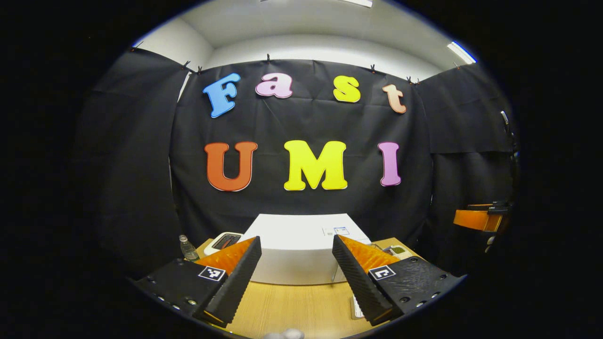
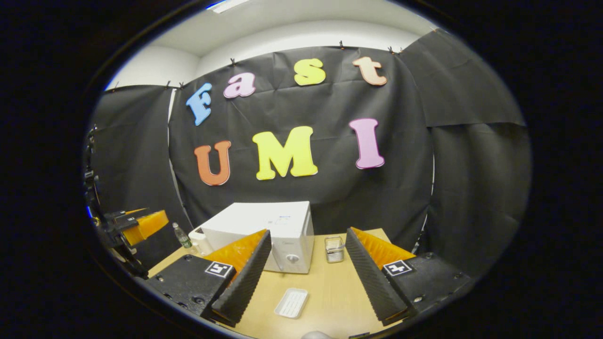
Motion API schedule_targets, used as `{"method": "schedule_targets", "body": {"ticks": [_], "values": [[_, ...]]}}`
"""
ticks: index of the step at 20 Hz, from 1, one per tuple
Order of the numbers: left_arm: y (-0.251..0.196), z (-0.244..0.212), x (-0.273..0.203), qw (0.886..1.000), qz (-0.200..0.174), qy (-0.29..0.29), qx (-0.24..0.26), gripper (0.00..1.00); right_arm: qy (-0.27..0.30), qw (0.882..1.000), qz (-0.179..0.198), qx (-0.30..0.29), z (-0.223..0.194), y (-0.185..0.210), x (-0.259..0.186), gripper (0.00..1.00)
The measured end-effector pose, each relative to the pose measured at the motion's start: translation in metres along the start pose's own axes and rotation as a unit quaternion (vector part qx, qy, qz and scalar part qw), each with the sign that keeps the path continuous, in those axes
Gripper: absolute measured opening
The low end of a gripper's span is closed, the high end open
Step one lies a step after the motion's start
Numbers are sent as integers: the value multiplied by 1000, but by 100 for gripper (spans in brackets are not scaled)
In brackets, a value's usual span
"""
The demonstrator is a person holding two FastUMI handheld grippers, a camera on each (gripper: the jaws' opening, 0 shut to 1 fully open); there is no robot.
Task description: Open the microwave oven with the left hand, put the food in, and close the microwave oven.
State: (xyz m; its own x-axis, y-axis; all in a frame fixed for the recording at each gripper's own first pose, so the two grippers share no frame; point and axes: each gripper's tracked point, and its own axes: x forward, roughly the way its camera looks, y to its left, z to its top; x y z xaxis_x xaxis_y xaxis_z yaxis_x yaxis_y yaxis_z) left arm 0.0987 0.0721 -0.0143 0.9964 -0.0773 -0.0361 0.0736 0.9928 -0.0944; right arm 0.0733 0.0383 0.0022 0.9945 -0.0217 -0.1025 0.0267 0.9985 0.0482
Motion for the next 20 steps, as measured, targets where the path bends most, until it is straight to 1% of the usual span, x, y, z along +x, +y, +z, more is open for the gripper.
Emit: {"method": "schedule_targets", "body": {"ticks": [3, 6, 10, 11, 12, 13, 14, 15, 16, 18, 19, 20], "values": [[5, 19, -5, 1000, 8, -10, -9, 94, -8, 1000, -9, -8, 14, 1, 0, 92], [14, 32, -13, 999, 23, -23, -5, 94, -23, 1000, -9, -20, 29, 5, -1, 92], [17, 39, -22, 999, 25, -25, 4, 93, -27, 999, -4, -21, 35, 8, -5, 92], [18, 40, -24, 999, 25, -26, 6, 84, -28, 999, -3, -20, 37, 7, -6, 92], [17, 41, -25, 999, 25, -27, 5, 93, -28, 999, -5, -20, 37, 5, -7, 92], [15, 40, -26, 999, 24, -25, 5, 93, -28, 999, -5, -21, 39, 4, -7, 92], [13, 40, -28, 999, 21, -25, 4, 96, -29, 999, -6, -22, 39, 3, -8, 92], [13, 41, -29, 999, 20, -24, 4, 93, -31, 999, -6, -22, 41, 2, -9, 92], [12, 41, -30, 1000, 18, -24, 4, 100, -34, 999, -9, -22, 43, 1, -9, 92], [11, 38, -30, 1000, 17, -19, 3, 84, -35, 999, -8, -17, 43, 1, -10, 92], [11, 37, -29, 1000, 16, -17, 3, 100, -36, 999, -7, -15, 44, 2, -12, 92], [11, 36, -29, 1000, 16, -15, 3, 84, -36, 999, -7, -17, 44, 3, -11, 92]]}}
